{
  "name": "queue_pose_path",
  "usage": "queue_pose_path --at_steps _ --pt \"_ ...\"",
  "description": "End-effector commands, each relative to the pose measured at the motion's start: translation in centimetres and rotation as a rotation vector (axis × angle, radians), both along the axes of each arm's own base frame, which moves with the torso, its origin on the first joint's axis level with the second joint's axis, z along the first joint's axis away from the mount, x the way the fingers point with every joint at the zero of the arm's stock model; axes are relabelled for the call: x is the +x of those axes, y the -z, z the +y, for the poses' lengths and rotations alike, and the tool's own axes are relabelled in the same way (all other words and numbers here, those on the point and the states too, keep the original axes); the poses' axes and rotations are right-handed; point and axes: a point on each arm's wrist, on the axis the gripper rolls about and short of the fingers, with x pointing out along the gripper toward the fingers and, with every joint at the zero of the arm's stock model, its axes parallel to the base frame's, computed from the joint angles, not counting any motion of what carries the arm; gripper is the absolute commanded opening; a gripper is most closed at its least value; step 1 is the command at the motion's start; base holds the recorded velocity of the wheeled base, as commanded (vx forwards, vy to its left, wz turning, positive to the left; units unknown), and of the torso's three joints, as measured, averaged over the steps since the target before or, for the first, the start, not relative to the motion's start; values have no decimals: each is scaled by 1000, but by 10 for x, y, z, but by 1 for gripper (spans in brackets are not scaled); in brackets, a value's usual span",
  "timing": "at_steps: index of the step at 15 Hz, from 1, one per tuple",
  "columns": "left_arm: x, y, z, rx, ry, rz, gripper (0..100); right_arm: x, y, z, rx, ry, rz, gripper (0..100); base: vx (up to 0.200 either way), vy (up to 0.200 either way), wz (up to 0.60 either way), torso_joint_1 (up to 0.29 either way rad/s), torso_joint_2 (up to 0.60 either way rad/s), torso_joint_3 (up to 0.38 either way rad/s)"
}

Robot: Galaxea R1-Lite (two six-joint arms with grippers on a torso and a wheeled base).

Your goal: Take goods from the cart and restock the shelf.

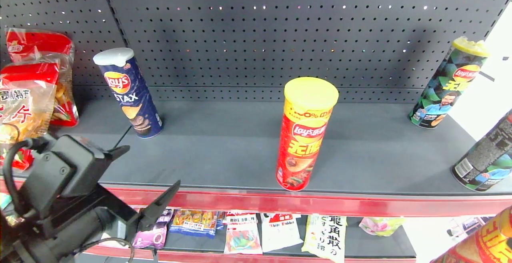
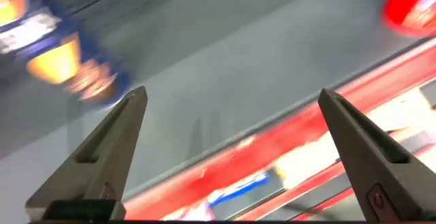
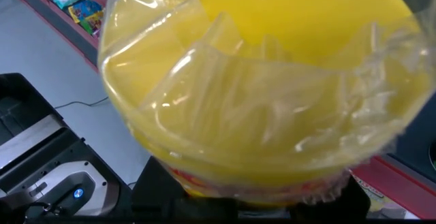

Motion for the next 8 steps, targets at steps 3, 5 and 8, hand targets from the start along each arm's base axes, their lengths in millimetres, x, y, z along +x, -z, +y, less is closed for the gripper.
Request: queue_pose_path --at_steps 3,5,8 --pt "-11 -3 17 38 -43 -55 100 0 1 0 -2 -2 3 0 0 0 0 0 0 0" --pt "-11 -1 19 86 -49 -64 100 1 2 0 -3 -2 8 0 0 0 0 0 0 0" --pt "-10 0 18 94 -48 -56 100 2 3 0 -5 -2 15 0 133 0 0 3 2 2"
